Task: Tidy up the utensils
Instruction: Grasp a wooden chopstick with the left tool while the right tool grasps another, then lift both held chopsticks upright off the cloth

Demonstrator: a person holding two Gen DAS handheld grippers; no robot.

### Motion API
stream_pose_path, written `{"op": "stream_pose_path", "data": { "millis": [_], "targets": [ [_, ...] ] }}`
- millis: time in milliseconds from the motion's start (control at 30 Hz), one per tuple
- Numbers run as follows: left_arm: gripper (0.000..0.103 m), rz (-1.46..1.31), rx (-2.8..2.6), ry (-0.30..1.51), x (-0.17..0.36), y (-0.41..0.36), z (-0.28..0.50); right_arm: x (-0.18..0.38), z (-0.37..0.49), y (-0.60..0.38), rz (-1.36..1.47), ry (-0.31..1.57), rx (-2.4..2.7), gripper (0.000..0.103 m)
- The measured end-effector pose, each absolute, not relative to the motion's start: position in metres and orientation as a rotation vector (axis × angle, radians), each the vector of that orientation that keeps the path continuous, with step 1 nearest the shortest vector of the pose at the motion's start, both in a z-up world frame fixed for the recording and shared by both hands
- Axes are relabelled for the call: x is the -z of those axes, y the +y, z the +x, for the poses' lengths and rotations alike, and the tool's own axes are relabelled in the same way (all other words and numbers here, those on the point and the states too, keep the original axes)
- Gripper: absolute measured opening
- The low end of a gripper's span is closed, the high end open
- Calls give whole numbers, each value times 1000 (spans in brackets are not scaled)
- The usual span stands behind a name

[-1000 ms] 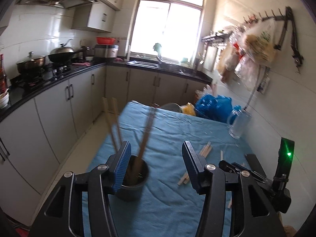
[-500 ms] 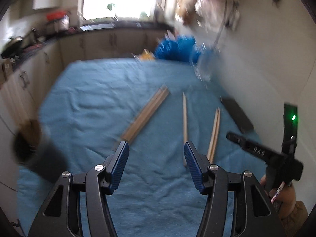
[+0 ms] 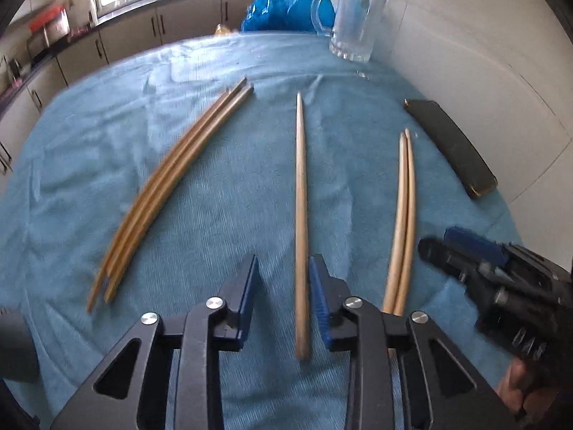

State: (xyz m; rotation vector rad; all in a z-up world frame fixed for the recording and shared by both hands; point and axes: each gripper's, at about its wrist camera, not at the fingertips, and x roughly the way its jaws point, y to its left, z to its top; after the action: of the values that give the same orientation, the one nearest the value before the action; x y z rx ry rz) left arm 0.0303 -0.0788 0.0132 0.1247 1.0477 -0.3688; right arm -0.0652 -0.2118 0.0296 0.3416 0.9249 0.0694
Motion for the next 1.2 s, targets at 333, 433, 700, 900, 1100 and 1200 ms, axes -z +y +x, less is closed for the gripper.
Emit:
{"op": "stream_pose_path", "data": {
  "millis": [333, 433, 700, 900, 1100, 1200],
  "targets": [
    [7, 147, 344, 1041, -13, -68, 32, -25, -52, -191, 176, 967, -25, 41],
    [7, 143, 352, 1044, -15, -61, 25, -26, -51, -189, 153, 981, -12, 41],
    [7, 163, 345, 1026, -15, -60, 16, -31, -34, -173, 40, 1055, 46, 39],
    [7, 62, 367, 1048, -15, -37, 7, -25, -7, -161, -19, 1109, 88, 16],
    [7, -24, 404, 1095, -14, -16, 2, -25, -4, -155, -23, 1111, 88, 11],
    [6, -74, 425, 1137, -13, -1, -11, -26, -19, -162, 12, 1130, 55, 10]
  ]
}}
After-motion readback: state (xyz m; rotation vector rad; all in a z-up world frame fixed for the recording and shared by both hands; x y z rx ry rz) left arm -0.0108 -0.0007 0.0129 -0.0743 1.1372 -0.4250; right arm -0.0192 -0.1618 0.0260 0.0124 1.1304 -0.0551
